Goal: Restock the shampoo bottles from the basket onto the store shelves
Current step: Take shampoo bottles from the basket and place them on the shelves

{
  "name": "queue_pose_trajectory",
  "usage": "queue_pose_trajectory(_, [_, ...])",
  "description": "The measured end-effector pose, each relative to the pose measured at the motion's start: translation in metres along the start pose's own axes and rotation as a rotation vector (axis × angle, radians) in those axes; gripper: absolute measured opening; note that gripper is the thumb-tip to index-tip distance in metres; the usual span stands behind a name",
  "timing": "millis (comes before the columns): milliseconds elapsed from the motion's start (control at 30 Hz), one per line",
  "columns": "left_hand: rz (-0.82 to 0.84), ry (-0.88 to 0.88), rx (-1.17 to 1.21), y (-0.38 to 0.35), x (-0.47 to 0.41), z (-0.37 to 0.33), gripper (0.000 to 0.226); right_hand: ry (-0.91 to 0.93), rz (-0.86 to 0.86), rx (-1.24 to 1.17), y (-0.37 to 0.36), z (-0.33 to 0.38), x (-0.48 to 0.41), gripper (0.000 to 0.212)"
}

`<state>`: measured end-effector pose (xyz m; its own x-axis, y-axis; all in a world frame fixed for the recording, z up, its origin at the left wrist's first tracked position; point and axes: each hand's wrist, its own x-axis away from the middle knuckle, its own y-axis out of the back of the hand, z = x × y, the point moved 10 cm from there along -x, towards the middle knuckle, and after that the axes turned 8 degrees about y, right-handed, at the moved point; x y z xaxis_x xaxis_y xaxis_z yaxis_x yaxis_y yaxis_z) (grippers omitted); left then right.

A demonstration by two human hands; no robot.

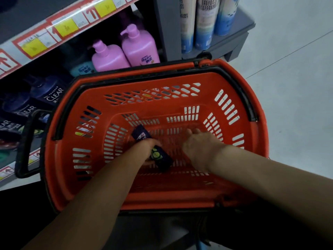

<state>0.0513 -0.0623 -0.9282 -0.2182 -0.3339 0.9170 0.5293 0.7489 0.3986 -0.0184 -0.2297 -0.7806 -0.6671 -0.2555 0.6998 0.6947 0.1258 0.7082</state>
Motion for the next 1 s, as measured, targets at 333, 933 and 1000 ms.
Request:
queue_pose_trajectory(333, [0.14, -0.111, -0.043, 0.038, 0.07, 0.002, 0.059, -0.016, -0.15, 0.068, 0.059, 0.024, 0.012, 0.058])
queue_pose_trajectory(933, [0.292, -0.767, 0.505, 0.175, 0.263, 0.017, 0.047, 0.07, -0.87, -0.618, 0.187, 0.072, 0.109, 0.058])
queue_pose_trajectory(1000, [0.303, -0.788, 0.558, 0.172, 0.266, 0.015, 0.047, 0.071, -0.942, -0.668, 0.185, 0.066, 0.111, 0.057])
